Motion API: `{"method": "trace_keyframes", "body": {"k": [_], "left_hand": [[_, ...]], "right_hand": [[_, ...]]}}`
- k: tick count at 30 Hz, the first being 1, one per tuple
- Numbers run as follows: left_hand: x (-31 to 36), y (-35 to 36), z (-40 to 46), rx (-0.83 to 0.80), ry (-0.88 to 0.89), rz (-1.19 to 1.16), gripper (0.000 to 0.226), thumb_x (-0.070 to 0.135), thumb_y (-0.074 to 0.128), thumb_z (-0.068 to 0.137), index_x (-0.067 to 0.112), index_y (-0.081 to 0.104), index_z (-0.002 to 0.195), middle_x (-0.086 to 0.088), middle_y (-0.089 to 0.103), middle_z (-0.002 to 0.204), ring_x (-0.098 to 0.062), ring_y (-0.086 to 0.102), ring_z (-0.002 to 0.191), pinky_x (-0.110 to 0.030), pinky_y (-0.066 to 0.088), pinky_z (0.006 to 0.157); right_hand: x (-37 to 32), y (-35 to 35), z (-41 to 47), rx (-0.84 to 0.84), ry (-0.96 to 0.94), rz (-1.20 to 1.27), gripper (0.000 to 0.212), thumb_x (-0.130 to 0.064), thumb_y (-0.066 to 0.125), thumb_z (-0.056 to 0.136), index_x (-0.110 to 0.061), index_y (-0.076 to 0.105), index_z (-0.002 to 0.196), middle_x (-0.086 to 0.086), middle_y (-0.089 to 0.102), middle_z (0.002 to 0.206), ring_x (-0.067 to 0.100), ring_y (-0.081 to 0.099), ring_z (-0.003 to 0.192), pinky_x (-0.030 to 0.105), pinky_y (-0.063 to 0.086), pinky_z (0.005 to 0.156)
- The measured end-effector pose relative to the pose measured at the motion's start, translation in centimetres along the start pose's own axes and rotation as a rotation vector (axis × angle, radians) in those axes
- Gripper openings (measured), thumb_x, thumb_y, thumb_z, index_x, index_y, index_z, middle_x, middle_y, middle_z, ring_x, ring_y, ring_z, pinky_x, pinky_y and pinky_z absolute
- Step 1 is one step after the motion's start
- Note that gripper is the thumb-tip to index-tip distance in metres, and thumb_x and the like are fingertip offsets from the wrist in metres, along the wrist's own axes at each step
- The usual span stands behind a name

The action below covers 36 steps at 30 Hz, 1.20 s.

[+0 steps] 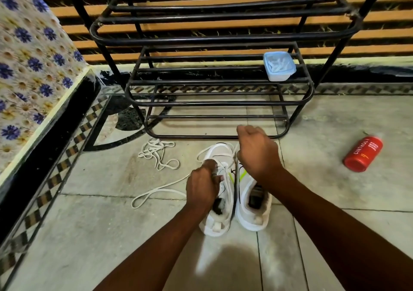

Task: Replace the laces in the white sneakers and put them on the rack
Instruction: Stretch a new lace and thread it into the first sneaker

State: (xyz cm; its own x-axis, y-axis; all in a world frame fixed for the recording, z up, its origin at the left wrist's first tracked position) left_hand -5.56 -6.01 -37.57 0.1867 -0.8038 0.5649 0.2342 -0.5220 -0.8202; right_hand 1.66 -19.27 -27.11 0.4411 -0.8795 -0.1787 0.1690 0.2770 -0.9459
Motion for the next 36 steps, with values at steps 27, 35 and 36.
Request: {"method": "trace_keyframes", "body": {"k": [27,35,36], "left_hand": [[-0.1,1.1,0.1,-0.150,-0.063,0.226,0.069,0.032,0.059,0.098,0.024,0.025,0.158,-0.013,0.072,0.105,-0.040,0.067,0.095,-0.038,0.041,0.067],[0.0,0.6,-0.1,-0.150,-0.092,0.186,0.043,0.033,0.066,0.095,0.022,0.050,0.133,-0.014,0.072,0.098,-0.041,0.068,0.094,-0.038,0.044,0.067],[0.0,0.7,-0.1,-0.157,-0.095,0.182,0.041,0.033,0.067,0.095,0.023,0.051,0.132,-0.013,0.072,0.098,-0.039,0.069,0.095,-0.037,0.044,0.068]], "right_hand": [[-1.5,-2.4,-0.9,0.181,-0.319,0.159,0.010,-0.003,0.065,0.084,-0.011,0.059,0.086,0.007,0.057,0.098,0.027,0.053,0.088,0.037,0.042,0.070],[5.1,1.0,-2.4,-0.046,0.384,0.972,0.024,-0.013,0.043,0.105,-0.012,0.046,0.082,0.011,0.073,0.085,0.012,0.053,0.051,0.028,0.041,0.052],[4.7,0.7,-2.4,-0.058,0.233,0.742,0.020,-0.013,0.046,0.103,-0.013,0.047,0.083,0.008,0.070,0.077,0.013,0.054,0.054,0.029,0.041,0.054]]}}
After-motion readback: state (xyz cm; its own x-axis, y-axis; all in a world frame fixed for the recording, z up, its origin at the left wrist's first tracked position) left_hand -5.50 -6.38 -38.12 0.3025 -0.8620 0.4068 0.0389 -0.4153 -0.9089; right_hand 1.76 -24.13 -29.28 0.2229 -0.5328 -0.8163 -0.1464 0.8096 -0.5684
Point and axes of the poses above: each hand's wrist, its own z-axis towards the middle knuckle, its own y-axis out of the palm, x = y × z, the point moved 10 cm from there along z, towards the middle knuckle
